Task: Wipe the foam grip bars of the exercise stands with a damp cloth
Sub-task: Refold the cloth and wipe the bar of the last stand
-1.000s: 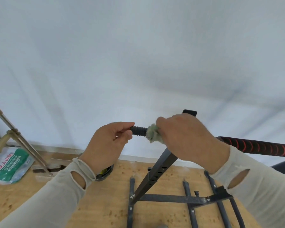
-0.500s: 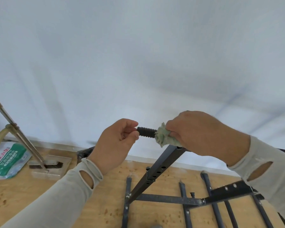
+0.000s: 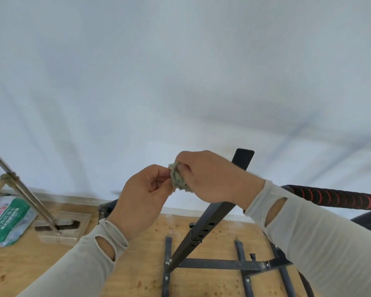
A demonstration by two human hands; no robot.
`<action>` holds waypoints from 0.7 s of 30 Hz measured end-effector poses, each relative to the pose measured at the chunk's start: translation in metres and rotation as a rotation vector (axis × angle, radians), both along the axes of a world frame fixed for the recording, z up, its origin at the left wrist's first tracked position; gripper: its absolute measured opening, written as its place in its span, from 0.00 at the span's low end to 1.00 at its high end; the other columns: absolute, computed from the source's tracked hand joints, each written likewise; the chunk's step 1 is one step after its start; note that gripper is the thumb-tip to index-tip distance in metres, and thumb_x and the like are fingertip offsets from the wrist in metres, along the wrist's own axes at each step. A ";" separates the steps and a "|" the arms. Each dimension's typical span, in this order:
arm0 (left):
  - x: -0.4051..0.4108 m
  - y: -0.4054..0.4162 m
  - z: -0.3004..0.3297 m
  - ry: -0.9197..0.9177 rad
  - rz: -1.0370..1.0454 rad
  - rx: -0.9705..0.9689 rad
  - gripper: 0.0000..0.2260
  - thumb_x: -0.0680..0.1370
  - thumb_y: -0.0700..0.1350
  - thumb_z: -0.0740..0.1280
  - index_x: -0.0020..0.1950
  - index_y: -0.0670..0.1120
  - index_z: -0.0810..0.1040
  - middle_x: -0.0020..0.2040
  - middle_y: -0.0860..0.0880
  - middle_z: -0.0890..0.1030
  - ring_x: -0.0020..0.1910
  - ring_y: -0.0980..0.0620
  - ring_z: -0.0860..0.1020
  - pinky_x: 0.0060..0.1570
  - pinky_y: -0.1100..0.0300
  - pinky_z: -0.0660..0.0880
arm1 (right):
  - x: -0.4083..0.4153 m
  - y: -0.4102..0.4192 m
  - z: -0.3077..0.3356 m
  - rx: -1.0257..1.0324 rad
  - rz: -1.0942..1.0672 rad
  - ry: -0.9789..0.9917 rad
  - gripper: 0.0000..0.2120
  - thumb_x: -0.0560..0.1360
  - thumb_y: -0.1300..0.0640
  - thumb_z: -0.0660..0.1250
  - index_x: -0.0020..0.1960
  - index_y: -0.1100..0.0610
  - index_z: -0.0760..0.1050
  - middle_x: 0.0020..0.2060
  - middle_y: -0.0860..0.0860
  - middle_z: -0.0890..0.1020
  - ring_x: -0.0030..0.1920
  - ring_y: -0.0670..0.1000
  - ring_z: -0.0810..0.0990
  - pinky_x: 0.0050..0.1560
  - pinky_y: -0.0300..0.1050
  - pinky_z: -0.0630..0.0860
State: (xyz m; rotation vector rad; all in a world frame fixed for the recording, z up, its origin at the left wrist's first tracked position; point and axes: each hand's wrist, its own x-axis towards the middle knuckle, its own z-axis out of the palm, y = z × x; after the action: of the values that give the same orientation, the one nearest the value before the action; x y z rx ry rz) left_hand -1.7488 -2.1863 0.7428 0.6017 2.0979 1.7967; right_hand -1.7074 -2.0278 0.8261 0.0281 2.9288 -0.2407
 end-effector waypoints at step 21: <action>0.000 -0.003 0.000 0.007 -0.006 0.001 0.04 0.78 0.42 0.70 0.46 0.50 0.83 0.42 0.52 0.86 0.42 0.52 0.83 0.43 0.65 0.78 | 0.012 -0.008 -0.014 -0.034 0.047 0.216 0.11 0.84 0.53 0.54 0.52 0.51 0.75 0.42 0.48 0.80 0.42 0.51 0.77 0.45 0.50 0.75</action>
State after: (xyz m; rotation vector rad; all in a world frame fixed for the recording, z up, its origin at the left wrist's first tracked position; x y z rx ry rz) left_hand -1.7486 -2.1891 0.7432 0.6149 2.0981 1.7948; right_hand -1.6957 -2.0361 0.8118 -0.0759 3.1346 -0.3043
